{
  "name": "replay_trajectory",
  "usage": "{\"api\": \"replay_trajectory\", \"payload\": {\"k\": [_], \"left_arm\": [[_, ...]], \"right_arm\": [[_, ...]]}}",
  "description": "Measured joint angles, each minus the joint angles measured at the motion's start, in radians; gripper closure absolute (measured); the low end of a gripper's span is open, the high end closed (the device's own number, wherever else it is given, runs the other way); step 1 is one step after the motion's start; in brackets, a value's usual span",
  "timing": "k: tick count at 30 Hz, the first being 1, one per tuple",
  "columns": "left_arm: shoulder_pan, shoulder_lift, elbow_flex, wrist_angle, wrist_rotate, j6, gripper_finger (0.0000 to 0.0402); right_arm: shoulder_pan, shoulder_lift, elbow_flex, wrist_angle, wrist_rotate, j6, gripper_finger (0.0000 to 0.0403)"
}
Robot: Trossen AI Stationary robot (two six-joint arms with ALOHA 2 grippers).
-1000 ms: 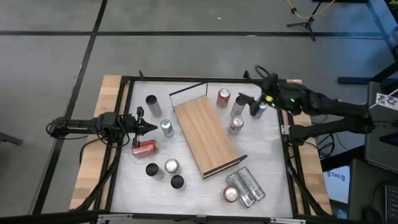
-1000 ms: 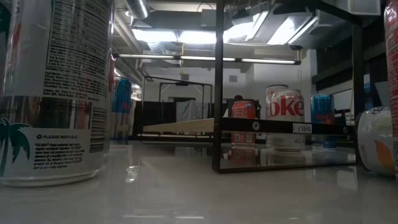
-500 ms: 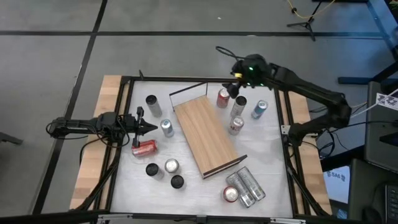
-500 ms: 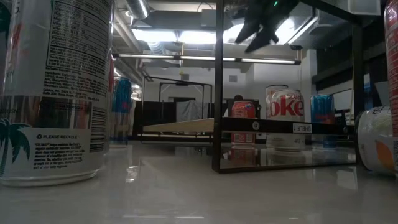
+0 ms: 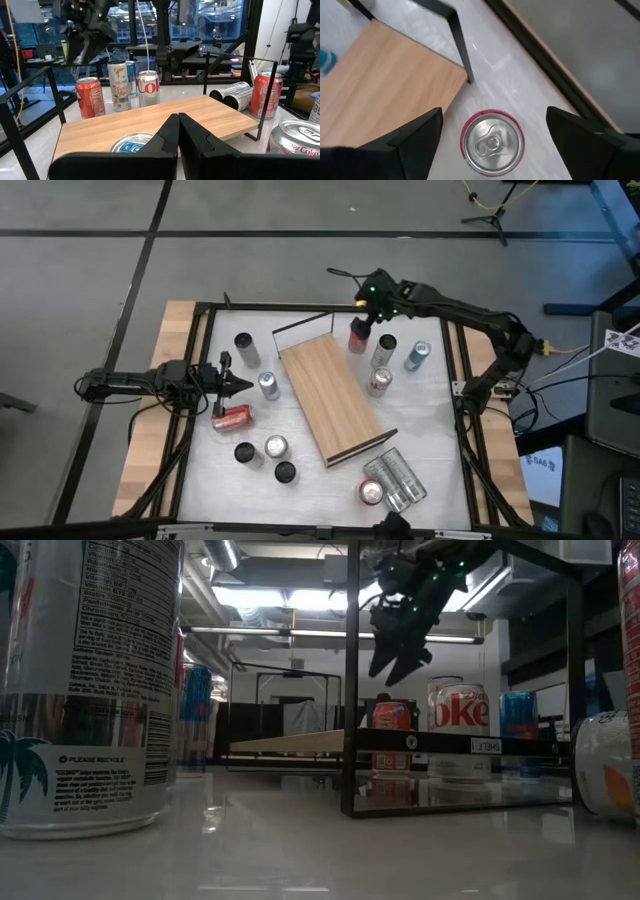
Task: Place canned beverage on shelf
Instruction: Put the top right orange soda can on the shelf
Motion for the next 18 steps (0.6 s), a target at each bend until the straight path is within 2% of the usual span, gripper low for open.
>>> {"api": "replay_trajectory", "payload": {"k": [18], "left_arm": [[0.000,0.000,0.000,0.000,0.000,0.000,0.0401]], "right_arm": [[0.000,0.045,0.000,-0.047,0.005,0.000,0.0052]]}}
